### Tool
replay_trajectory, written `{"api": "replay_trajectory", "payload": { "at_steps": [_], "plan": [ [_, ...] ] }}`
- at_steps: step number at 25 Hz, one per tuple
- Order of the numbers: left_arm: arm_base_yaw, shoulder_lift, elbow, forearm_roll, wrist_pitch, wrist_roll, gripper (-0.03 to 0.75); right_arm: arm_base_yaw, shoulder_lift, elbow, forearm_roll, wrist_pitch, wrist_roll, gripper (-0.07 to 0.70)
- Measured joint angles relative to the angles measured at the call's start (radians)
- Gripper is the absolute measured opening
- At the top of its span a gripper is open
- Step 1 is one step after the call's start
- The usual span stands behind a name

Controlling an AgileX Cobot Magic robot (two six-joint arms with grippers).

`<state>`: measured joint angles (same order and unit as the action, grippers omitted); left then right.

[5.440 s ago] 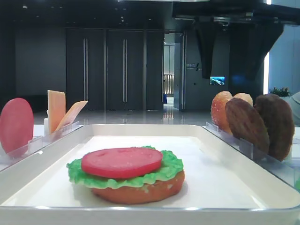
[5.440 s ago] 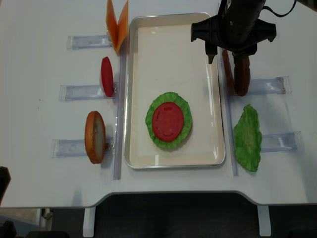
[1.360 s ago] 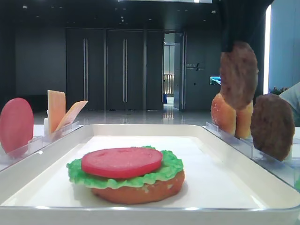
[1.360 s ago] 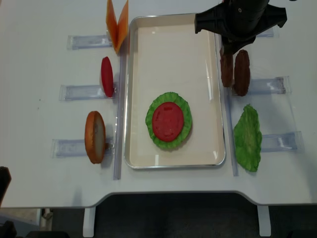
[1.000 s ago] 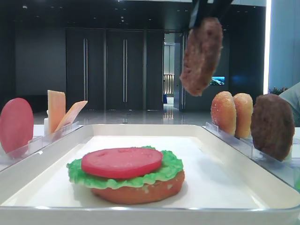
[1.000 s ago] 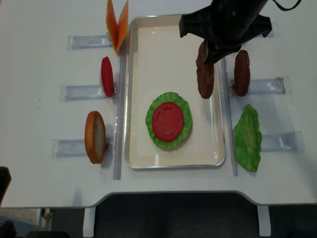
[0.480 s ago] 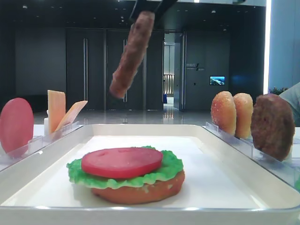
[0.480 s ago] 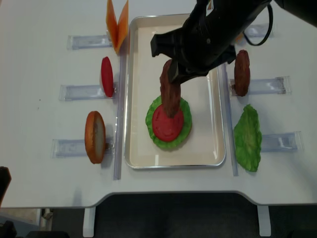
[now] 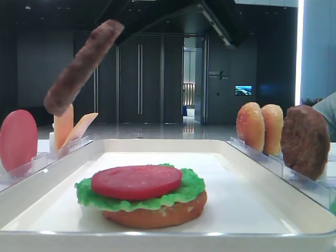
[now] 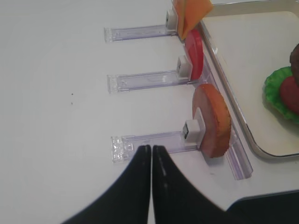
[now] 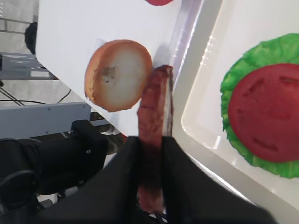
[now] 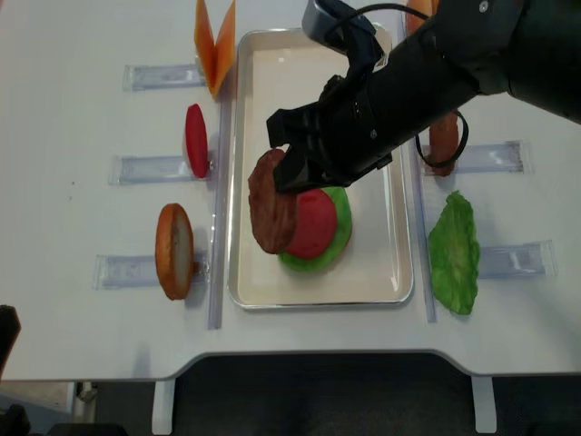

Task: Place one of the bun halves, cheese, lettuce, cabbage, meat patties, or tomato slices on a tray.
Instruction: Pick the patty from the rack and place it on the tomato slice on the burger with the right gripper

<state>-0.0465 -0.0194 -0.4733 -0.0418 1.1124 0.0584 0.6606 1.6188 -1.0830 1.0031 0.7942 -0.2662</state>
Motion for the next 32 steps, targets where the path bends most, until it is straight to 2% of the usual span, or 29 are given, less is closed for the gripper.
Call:
{"api": "replay_trajectory", "payload": {
  "at_steps": [3, 9, 14, 20, 32],
  "plan": [
    [0.000, 0.000, 0.000, 0.000, 0.000, 0.000, 0.000, -0.041, 0.000, 0.038, 0.114, -0.013, -0.125, 0.111],
    [0.000, 0.000, 0.000, 0.000, 0.000, 0.000, 0.000, -0.108, 0.000, 0.056, 0.185, -0.001, -0.241, 0.111],
    [0.000, 0.000, 0.000, -0.004, 0.000, 0.000, 0.000, -0.112, 0.000, 0.134, 0.262, -0.021, -0.343, 0.111],
    [0.000, 0.000, 0.000, -0.011, 0.000, 0.000, 0.000, -0.112, 0.025, 0.158, 0.310, -0.051, -0.408, 0.111],
    [0.000, 0.000, 0.000, -0.022, 0.000, 0.000, 0.000, -0.112, 0.083, 0.159, 0.320, -0.050, -0.454, 0.111]
  ]
}}
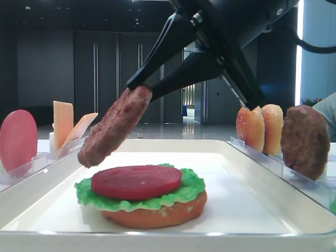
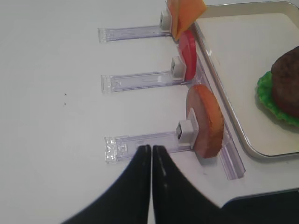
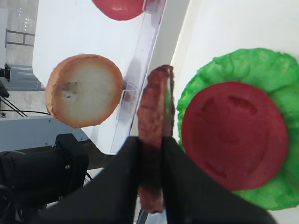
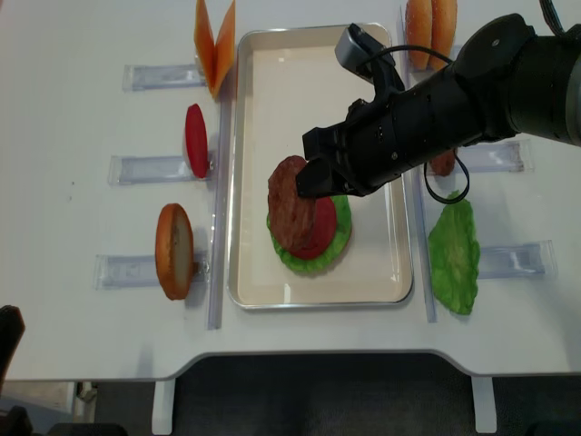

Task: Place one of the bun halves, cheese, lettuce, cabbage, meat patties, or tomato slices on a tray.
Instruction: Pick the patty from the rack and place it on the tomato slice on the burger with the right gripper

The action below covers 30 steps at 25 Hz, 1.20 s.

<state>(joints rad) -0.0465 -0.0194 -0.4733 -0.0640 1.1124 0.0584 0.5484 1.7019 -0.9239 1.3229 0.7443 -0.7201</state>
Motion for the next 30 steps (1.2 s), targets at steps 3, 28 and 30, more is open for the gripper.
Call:
{"api": "replay_trajectory", "payload": {
  "at_steps": [3, 28, 30],
  "plan": [
    [0.000, 0.000, 0.000, 0.000, 0.000, 0.000, 0.000, -0.001, 0.001, 0.000, -0.004, 0.000, 0.000, 0.111],
    [0.000, 0.000, 0.000, 0.000, 0.000, 0.000, 0.000, -0.019, 0.039, 0.000, -0.034, 0.010, 0.007, 0.111],
    [0.000, 0.000, 0.000, 0.000, 0.000, 0.000, 0.000, -0.019, 0.039, 0.000, -0.039, 0.008, 0.022, 0.111]
  ]
}}
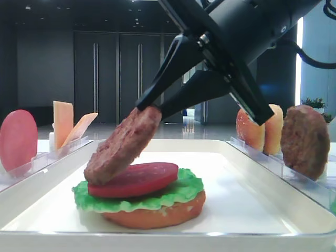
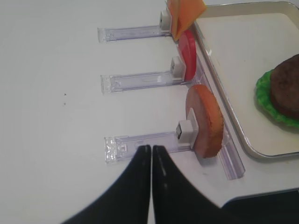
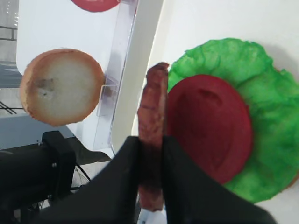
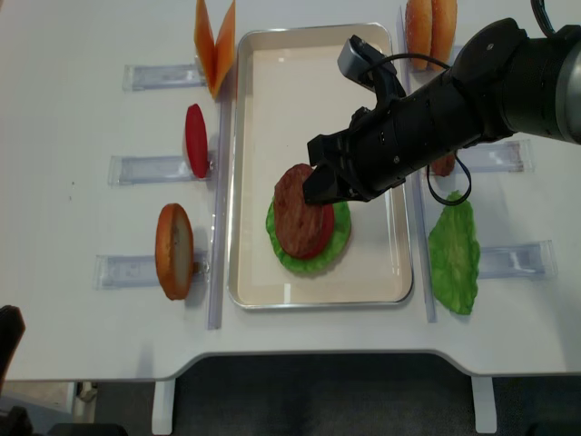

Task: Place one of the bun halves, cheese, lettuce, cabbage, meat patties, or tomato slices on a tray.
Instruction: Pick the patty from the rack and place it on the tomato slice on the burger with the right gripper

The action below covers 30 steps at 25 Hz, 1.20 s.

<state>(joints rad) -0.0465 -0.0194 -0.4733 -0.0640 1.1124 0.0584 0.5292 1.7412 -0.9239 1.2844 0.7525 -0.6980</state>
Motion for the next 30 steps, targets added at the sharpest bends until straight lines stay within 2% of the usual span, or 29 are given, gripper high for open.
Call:
{"api": "replay_trajectory", "payload": {
  "at_steps": [4, 6, 12, 15, 21, 24, 30],
  "plan": [
    [0.000, 0.000, 0.000, 0.000, 0.000, 0.000, 0.000, 0.000, 0.000, 0.000, -0.003, -0.006, 0.027, 0.116],
    [0.000, 0.000, 0.000, -0.001, 0.000, 0.000, 0.000, 0.000, 0.000, 0.000, -0.004, -0.007, 0.028, 0.156],
    [0.000, 0.000, 0.000, -0.002, 0.000, 0.004, 0.000, 0.000, 0.000, 0.000, -0.024, -0.013, 0.066, 0.432],
    [0.000, 0.000, 0.000, -0.002, 0.000, 0.004, 0.000, 0.000, 0.000, 0.000, -0.098, -0.019, 0.128, 0.496],
    [0.000, 0.000, 0.000, -0.002, 0.000, 0.005, 0.000, 0.000, 0.000, -0.005, -0.200, -0.023, 0.212, 0.516],
    [0.000, 0.000, 0.000, -0.002, 0.000, 0.005, 0.000, 0.000, 0.000, -0.046, -0.256, -0.009, 0.262, 0.516],
    [0.000, 0.000, 0.000, -0.002, 0.000, 0.005, 0.000, 0.002, 0.000, -0.136, -0.451, 0.033, 0.442, 0.516]
  ]
}}
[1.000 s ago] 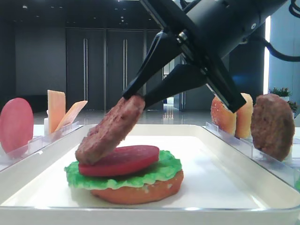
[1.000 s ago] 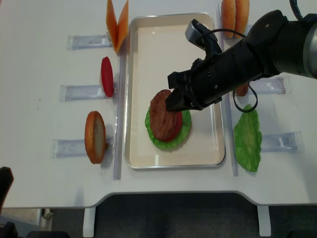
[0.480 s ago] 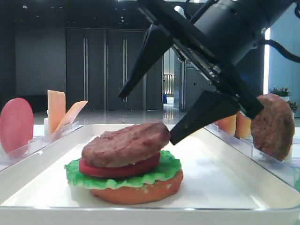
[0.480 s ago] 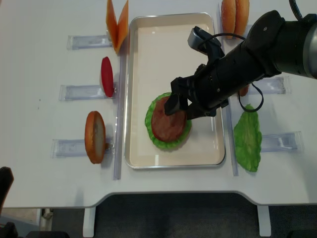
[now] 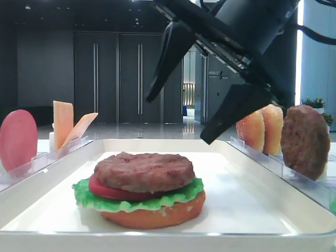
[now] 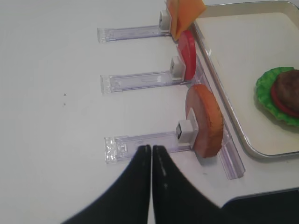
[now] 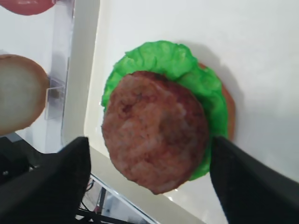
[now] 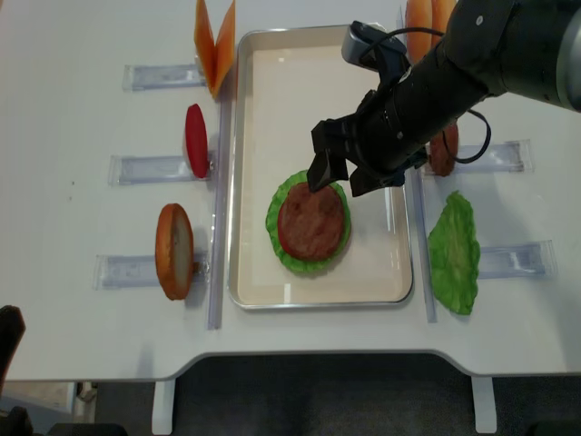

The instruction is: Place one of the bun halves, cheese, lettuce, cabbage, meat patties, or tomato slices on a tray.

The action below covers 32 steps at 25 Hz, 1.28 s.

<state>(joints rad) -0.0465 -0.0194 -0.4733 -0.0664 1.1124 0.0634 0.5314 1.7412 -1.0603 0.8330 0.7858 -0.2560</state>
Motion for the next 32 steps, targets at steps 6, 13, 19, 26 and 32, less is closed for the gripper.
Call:
{"api": "replay_trajectory", "payload": {
  "at_steps": [6, 13, 19, 26, 32],
  "plan": [
    [0.000, 0.000, 0.000, 0.000, 0.000, 0.000, 0.000, 0.013, 0.000, -0.068, -0.176, 0.055, 0.152, 0.516],
    [0.000, 0.000, 0.000, 0.000, 0.000, 0.000, 0.000, 0.014, -0.040, -0.088, -0.295, 0.070, 0.249, 0.516],
    [0.000, 0.000, 0.000, 0.000, 0.000, 0.000, 0.000, 0.016, -0.078, -0.143, -0.485, 0.141, 0.375, 0.516],
    [0.000, 0.000, 0.000, 0.000, 0.000, 0.000, 0.000, 0.017, -0.120, -0.231, -0.655, 0.258, 0.461, 0.516],
    [0.000, 0.000, 0.000, 0.000, 0.000, 0.000, 0.000, 0.017, -0.122, -0.345, -0.847, 0.420, 0.524, 0.517]
  ]
}}
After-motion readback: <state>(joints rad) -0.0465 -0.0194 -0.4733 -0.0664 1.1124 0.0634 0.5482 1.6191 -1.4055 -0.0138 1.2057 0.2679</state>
